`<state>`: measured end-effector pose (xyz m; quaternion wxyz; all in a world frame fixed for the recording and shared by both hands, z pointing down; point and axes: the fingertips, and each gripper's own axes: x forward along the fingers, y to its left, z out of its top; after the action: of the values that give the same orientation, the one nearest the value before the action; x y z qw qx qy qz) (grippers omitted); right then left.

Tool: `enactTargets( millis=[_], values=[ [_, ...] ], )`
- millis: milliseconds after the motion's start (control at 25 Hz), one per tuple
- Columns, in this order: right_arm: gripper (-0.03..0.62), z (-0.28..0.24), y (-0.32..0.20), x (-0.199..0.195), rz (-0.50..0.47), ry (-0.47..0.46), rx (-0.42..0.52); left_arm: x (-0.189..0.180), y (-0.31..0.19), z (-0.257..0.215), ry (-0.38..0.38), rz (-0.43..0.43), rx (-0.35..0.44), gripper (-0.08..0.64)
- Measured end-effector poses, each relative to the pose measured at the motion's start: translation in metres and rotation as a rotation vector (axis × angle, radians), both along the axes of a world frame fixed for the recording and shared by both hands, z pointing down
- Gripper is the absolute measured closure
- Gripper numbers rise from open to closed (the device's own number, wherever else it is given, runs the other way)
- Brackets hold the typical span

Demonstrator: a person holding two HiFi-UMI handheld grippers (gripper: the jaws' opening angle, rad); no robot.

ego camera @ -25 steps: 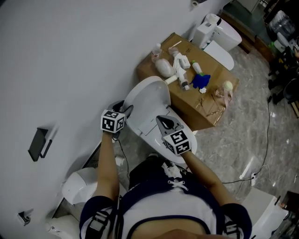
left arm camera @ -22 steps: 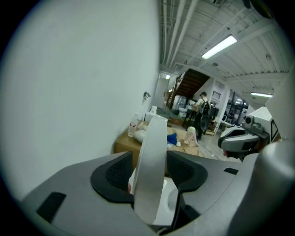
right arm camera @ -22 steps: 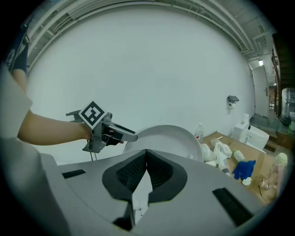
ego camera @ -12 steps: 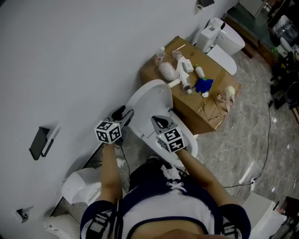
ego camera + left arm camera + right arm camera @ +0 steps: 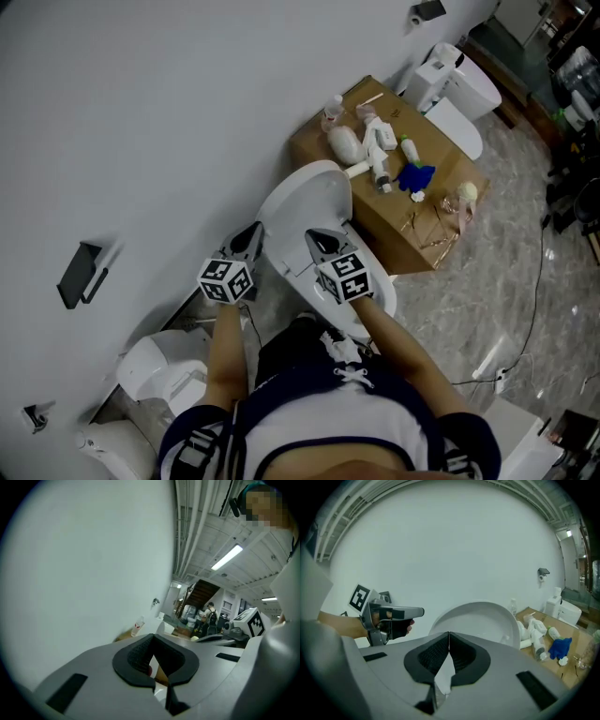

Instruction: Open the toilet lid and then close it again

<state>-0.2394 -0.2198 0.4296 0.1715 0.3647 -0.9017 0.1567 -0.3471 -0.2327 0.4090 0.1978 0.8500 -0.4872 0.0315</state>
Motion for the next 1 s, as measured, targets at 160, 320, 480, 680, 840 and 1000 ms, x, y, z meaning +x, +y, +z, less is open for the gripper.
enactTargets(
  millis=[160, 320, 480, 680, 840, 1000],
  values=[
    [0.583, -0.001, -0.010, -0.006, 0.003, -0.025, -0.038, 0.002, 0.005, 0.007, 0.011, -0.015, -0.027, 0.554],
    [0.583, -0.002, -0.022, -0.011, 0.001, -0.041, -0.060, 0.000, 0.010, 0.017, 0.010, -0.035, -0.053, 0.554],
    [0.583, -0.004, -0.034, -0.017, 0.010, -0.072, -0.080, -0.006, 0.015, 0.022, 0.019, -0.050, -0.062, 0.554],
    [0.583, -0.005, -0.049, -0.023, 0.034, -0.150, -0.135, -0.011, 0.023, 0.028, 0.018, -0.056, -0.075, 0.554],
    [0.581, -0.010, -0.059, -0.029, 0.056, -0.210, -0.167, -0.017, 0.027, 0.034, 0.017, -0.066, -0.091, 0.554],
    [0.581, -0.015, -0.068, -0.037, 0.072, -0.280, -0.221, -0.023, 0.030, 0.037, 0.021, -0.079, -0.100, 0.554]
  ],
)
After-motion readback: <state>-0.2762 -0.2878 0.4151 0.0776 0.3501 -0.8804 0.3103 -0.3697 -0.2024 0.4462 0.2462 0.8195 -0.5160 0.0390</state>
